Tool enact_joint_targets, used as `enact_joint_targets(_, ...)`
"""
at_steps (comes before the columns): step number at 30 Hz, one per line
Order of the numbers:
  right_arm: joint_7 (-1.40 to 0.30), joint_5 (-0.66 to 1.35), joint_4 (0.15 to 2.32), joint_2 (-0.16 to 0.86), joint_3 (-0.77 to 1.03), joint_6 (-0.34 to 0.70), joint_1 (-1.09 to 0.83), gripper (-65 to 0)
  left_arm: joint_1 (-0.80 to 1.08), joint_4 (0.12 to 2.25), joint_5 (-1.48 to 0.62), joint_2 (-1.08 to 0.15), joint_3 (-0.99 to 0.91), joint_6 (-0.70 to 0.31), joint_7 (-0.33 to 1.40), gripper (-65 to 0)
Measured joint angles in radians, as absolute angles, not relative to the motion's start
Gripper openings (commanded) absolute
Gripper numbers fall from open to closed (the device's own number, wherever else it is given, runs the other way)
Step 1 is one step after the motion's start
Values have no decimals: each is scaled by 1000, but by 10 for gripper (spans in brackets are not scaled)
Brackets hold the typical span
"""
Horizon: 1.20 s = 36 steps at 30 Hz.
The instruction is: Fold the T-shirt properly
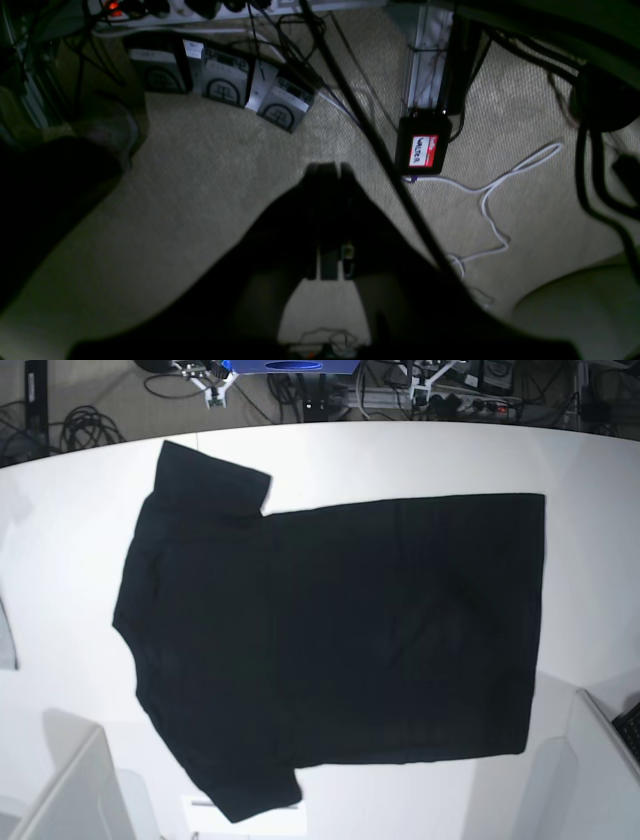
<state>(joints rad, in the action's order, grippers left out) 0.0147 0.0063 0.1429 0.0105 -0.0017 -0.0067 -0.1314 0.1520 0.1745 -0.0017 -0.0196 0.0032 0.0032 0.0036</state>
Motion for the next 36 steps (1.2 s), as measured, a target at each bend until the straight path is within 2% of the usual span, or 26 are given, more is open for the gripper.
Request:
enact_joint_targets(2,3,3,146,10,-2,-7,-144,-419,145,178,-2,-20,3,3,-5,-643)
enact_joint_targets(4,5,3,144,10,-2,-7,-148,-609,142,179,-2,-20,2,3,-7,-643)
enact_joint_targets(5,2,7,142,10,-2,-7,-148,-650,143,179,-2,-20,8,3,-7,-643)
enact_joint_targets(7,5,6,142,11,1,-7,-145,-650,146,179,-2,-20,10,3,-6,-635)
enact_joint_targets(8,8,7,142,11,1,-7,-144,-650,147,179,-2,-20,10,3,-3,-607)
enact_joint_targets(10,7,7,142,11,1,-7,-144,-650,147,179,-1,-20,4,3,2,-508)
enact_joint_targets(13,8,7,146,11,1,-7,-154,-650,147,180,-1,-20,9,3,0,-321)
enact_joint_targets(15,7,7,147,11,1,-7,-160,-650,147,181,-1,-20,9,3,0,-286)
enact_joint_targets(17,6,6,147,11,0,-7,-163,-650,148,181,-1,-20,9,3,1,-319)
enact_joint_targets(18,7,6,147,11,0,-7,-162,-650,148,181,-1,-20,9,3,1,-362)
enact_joint_targets(22,7,6,147,11,0,-7,-160,-650,147,181,-2,-20,5,3,1,-611)
enact_joint_targets(23,7,6,147,11,0,-7,-160,-650,147,181,-6,-20,2,3,0,-650)
enact_joint_targets(36,7,6,147,11,-3,-7,-159,-650,150,181,-1,-20,10,3,0,-650)
